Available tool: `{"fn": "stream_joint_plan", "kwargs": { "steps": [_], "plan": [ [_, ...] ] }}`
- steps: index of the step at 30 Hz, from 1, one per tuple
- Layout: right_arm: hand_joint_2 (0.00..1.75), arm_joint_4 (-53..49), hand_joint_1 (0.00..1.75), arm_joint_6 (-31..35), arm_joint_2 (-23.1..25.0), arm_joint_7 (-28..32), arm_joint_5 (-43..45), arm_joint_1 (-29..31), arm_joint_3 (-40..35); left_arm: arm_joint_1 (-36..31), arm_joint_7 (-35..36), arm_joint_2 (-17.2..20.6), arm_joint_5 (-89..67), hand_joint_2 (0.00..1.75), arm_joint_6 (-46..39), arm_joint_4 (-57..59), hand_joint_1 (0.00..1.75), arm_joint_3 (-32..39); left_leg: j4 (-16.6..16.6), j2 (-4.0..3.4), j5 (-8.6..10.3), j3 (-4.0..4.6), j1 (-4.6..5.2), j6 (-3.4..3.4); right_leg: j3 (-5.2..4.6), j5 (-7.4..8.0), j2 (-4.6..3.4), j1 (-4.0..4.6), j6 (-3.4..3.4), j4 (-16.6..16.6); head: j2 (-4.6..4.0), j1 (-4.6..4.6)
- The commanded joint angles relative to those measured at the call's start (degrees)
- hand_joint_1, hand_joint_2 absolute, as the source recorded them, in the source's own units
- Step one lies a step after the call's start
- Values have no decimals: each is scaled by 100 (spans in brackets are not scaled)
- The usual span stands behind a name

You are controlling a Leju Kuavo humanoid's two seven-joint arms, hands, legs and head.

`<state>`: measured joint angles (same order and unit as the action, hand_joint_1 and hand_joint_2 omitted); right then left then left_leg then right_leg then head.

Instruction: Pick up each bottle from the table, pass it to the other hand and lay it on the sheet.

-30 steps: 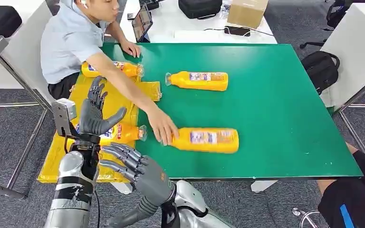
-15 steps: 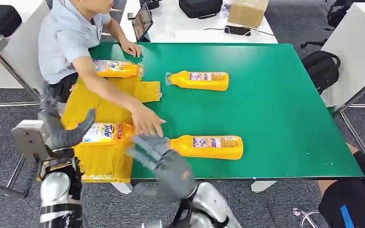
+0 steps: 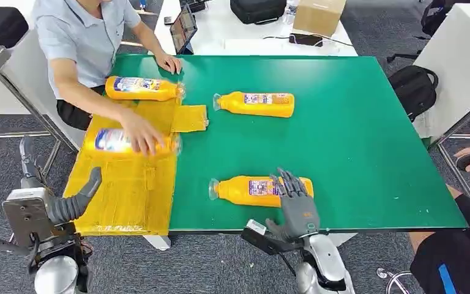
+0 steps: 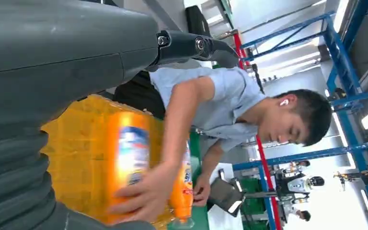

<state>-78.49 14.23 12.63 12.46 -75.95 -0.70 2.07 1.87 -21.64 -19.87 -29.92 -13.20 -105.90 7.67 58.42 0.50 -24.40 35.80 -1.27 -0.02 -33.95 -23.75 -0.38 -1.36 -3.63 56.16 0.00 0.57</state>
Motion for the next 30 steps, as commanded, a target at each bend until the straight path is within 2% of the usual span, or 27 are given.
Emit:
{"fn": "stream_joint_plan", "kwargs": {
  "steps": [1, 11, 30],
  "plan": [
    [175, 738, 0, 17, 110, -23, 4, 163, 413, -44, 31, -13, -17, 175, 8, 168, 0, 32, -9, -5, -10, -34, -1, 8, 35, -7, 3, 6, 18, -12, 0, 0],
    [175, 738, 0, 17, 110, -23, 4, 163, 413, -44, 31, -13, -17, 175, 8, 168, 0, 32, -4, -4, -4, -13, -1, 3, 15, -2, 1, 4, 11, -6, 0, 0],
    [175, 738, 0, 17, 110, -23, 4, 163, 413, -44, 31, -13, -17, 175, 8, 168, 0, 32, -7, -7, -8, -29, 0, 7, 29, -7, 1, 4, 19, -8, 0, 0]
  ]
}}
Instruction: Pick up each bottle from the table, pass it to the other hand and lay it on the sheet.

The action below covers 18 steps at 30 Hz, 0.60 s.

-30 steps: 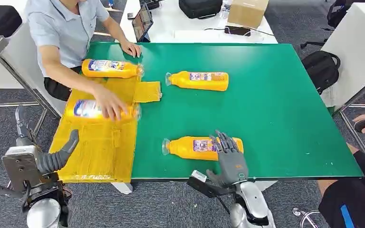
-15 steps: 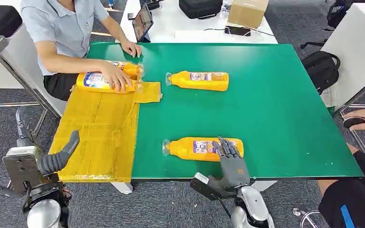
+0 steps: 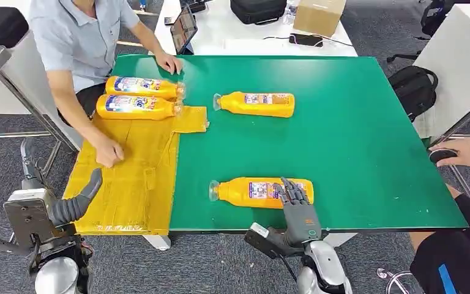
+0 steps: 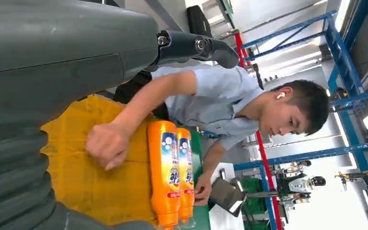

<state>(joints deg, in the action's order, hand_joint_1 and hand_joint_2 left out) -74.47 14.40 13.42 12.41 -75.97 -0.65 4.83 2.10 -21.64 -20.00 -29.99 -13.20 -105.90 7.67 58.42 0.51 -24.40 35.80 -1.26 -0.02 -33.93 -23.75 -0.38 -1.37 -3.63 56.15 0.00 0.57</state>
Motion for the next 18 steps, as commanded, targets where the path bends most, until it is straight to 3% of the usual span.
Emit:
{"fn": "stream_joint_plan", "kwargs": {
  "steps": [1, 10, 11, 12, 14, 16, 18],
  "plan": [
    [175, 335, 0, -1, 31, -18, 6, 158, 138, -68, 31, 0, -11, 175, 8, 168, 0, 32, -6, -6, -7, -23, -1, 5, 21, -5, 1, 4, 15, -6, 0, 0],
    [175, 335, 0, -1, 31, -18, 6, 158, 138, -68, 31, 0, -11, 175, 8, 168, 0, 32, -7, -7, -8, -27, 0, 6, 25, -6, 0, 4, 17, -7, 0, 0],
    [175, 866, 0, -627, -358, -738, -714, 472, -191, -95, 334, 0, 122, 175, 481, 302, 0, -32, -6, -5, -5, -19, 0, 5, 18, -4, 1, 3, 13, -6, 0, 0],
    [175, 2485, 0, 13, -357, -1366, -1403, 1396, -57, -277, 294, 0, 110, 175, 389, 660, 0, -91, -7, -7, -9, -30, -1, 7, 28, -7, 1, 5, 19, -7, 0, 0],
    [175, 3755, 0, 665, -398, -1307, -1377, 2038, 90, -393, 216, 0, 102, 175, 214, 923, 0, -163, -13, -30, 0, -29, -5, 6, 24, 14, -26, 7, 10, -20, 0, 2],
    [175, 3888, 0, 755, -428, -1318, -1403, 2124, 55, -402, 217, 0, 102, 175, 205, 945, 0, -170, -24, -44, 4, -49, -5, 10, 42, 22, -36, 10, 16, -33, 0, 2],
    [175, 3900, 0, 780, -378, -1273, -1403, 2151, 83, -377, 209, 0, 99, 175, 225, 915, 0, -172, -12, -16, 9, -39, -1, 10, 27, 18, 2, 5, 21, -18, 0, 2]
  ]
}}
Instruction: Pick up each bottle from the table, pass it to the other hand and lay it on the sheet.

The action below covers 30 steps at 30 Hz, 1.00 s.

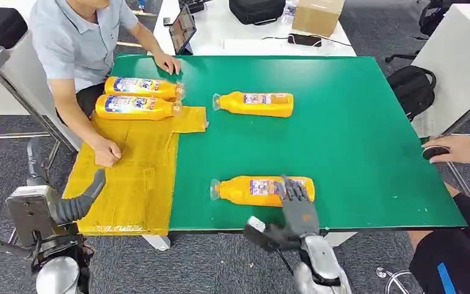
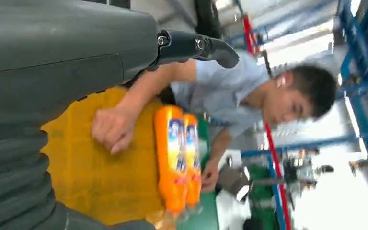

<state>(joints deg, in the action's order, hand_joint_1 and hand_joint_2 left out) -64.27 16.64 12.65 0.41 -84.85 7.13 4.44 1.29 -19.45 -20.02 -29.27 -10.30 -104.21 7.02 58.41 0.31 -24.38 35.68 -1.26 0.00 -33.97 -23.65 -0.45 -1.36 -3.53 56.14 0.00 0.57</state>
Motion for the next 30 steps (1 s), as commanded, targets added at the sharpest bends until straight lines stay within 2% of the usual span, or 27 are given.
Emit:
{"fn": "stream_joint_plan", "kwargs": {
  "steps": [1, 6, 21, 22, 23, 27, 30],
  "plan": [
    [175, 2865, 0, 553, -294, -55, -515, 1367, 133, -295, -9, 2, 35, 175, -48, 742, 0, -108, -5, 5, 5, -28, -2, 8, 13, 0, 9, 5, 10, -10, 0, 7],
    [175, 2755, 0, 490, -260, -6, -515, 1338, 126, -280, -13, 2, 49, 175, -29, 720, 0, -105, -14, 4, 6, -46, -2, 9, 47, 8, 16, 7, 13, -15, 0, 2],
    [175, 3003, 0, 238, -176, 46, -502, 1470, 239, -292, 29, 2, 60, 175, 91, 807, 0, -93, -7, -4, 9, -47, -3, 5, 35, 21, -7, 7, 18, -9, 0, 0],
    [175, 3129, 37, 93, -179, 77, -477, 1510, 287, -296, 14, 2, 62, 175, 101, 812, 0, -85, -11, 0, 12, -51, -4, 7, 40, 21, -1, 9, 25, -13, 0, 2],
    [175, 3238, 175, -25, -175, 89, -420, 1539, 350, -301, 4, 2, 59, 175, 105, 826, 0, -78, -9, 0, 10, -55, -3, 6, 44, 20, -2, 8, 22, -11, 0, 0],
    [175, 3517, 175, -28, -201, 181, -203, 1564, 599, -334, 33, 2, 210, 175, 257, 984, 0, -68, -10, 1, 12, -68, -3, 7, 52, 21, -3, 8, 21, -14, 0, 0],
    [175, 3699, 175, -374, -202, 682, 466, 1553, 1071, -397, -17, 2, 273, 175, 276, 1117, 0, -73, -14, 18, 11, -89, -2, 6, 23, 1, 15, 8, 39, -18, 0, 2]
  ]
}}
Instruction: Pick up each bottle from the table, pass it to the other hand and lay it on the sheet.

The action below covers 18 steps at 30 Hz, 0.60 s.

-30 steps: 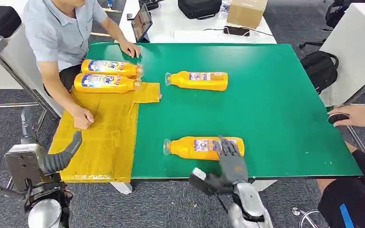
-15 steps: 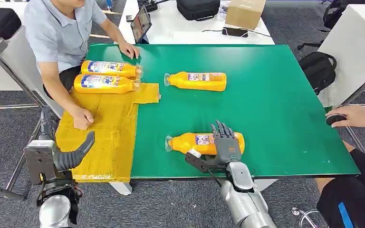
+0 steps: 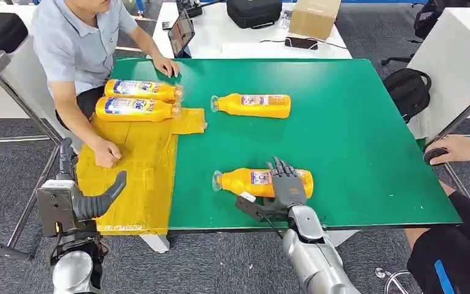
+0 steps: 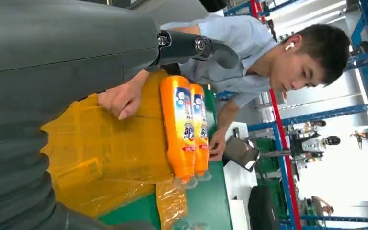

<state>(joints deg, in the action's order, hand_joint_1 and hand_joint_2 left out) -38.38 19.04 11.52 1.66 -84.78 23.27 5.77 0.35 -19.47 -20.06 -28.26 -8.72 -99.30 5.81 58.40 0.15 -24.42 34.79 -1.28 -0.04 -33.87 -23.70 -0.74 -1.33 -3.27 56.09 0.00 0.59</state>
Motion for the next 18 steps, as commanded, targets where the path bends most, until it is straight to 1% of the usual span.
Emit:
{"fn": "stream_joint_plan", "kwargs": {
  "steps": [1, 2, 3, 4, 5, 6, 7, 8, 9, 10, 11, 13, 14, 15, 17, 18],
  "plan": [
    [175, 1137, 175, -629, -125, 676, 619, -114, 1040, -303, -4, 6, 238, 175, 180, 657, 0, 31, -11, 29, 6, -9, -2, 9, 21, 2, 35, 5, 9, -14, 0, 0],
    [175, 1161, 175, -591, -154, 713, 628, -146, 1038, -303, -4, 6, 237, 175, 170, 676, 0, 19, -10, 23, 3, -13, -3, 8, 24, 1, 27, 5, 7, -14, 0, 0],
    [175, 1189, 175, -564, -178, 703, 600, -155, 1016, -303, -4, 6, 252, 175, 174, 687, 0, 12, -15, 31, 9, -9, -4, 11, 24, 6, 37, 8, 13, -21, 0, 2],
    [175, 1201, 175, -619, -163, 843, 774, -162, 1128, -319, -10, 6, 268, 175, 187, 723, 0, 15, -22, 37, 12, -11, -5, 12, 28, 9, 45, 10, 16, -29, 0, -2],
    [175, 1201, 175, -619, -163, 843, 774, -162, 1128, -319, -10, 6, 268, 175, 187, 723, 0, 15, -20, 35, 9, -20, -5, 11, 33, 7, 40, 9, 15, -27, 0, 4],
    [175, 1162, 175, -595, -146, 987, 888, -183, 1187, -343, -23, 6, 300, 175, 216, 762, 0, 19, -12, 24, 1, -39, -4, 9, 48, 2, 27, 8, 10, -21, 0, 0],
    [175, 1090, 175, -606, -121, 1215, 1076, -196, 1262, -375, -43, 6, 336, 175, 245, 803, 0, 24, -16, 31, 3, -41, -5, 10, 54, 3, 35, 9, 14, -26, 0, 0],
    [175, 999, 175, -714, -49, 1606, 1460, -194, 1458, -406, -47, 6, 383, 175, 282, 851, 0, 23, -10, 26, -3, -54, -3, 8, 62, -1, 27, 6, 7, -20, 0, 0],
    [175, 811, 175, -721, 15, 2047, 1785, -215, 1573, -448, -47, 6, 457, 175, 331, 912, 0, 5, -15, 34, 2, -51, -5, 10, 64, 2, 38, 9, 12, -28, 0, -2],
    [175, 513, 175, -778, 89, 2376, 2108, -251, 1569, -472, -42, 6, 513, 175, 339, 943, 0, -24, -8, 23, -8, -59, -5, 2, 69, -1, 24, 9, 6, -23, 0, 0],
    [175, 185, 175, -961, 123, 2259, 2203, -319, 1410, -485, -41, 6, 509, 175, 320, 963, 0, -59, -13, 31, 1, -49, -4, 5, 62, 3, 35, 9, 9, -27, 0, 0],
    [175, -413, 175, -1147, 314, 2892, 2957, -382, 1436, -547, 177, 6, 656, 175, 515, 1143, 0, -83, -8, 14, -4, -49, -4, 3, 57, 4, 16, 9, 9, -20, 0, 0],
    [175, -844, 175, -1275, 396, 2819, 3123, -451, 1282, -610, 193, 6, 655, 175, 509, 1379, 0, -130, -3, -13, -12, -59, -4, 0, 59, 2, -10, 8, 4, -15, 0, 2],
    [175, -1125, 175, -1300, 447, 2960, 3311, -510, 1205, -616, 352, 6, 752, 175, 676, 1522, 0, -156, -6, -18, -7, -43, -2, -3, 41, 9, -14, 7, 10, -14, 0, 0],
    [175, -1952, 175, -1301, 600, 3470, 3955, -676, 1025, -574, 810, 6, 1021, 175, 1123, 2166, 0, -383, -14, -25, -5, -45, 1, -3, 47, 18, -17, 4, 23, -16, 0, -2],
    [175, -2232, 175, -1348, 629, 3323, 4010, -740, 886, -565, 622, 6, 1072, 175, 977, 2465, 0, -514, -22, -12, 1, -45, 4, -1, 58, 20, -2, 2, 17, -20, 0, -4]
  ]
}}
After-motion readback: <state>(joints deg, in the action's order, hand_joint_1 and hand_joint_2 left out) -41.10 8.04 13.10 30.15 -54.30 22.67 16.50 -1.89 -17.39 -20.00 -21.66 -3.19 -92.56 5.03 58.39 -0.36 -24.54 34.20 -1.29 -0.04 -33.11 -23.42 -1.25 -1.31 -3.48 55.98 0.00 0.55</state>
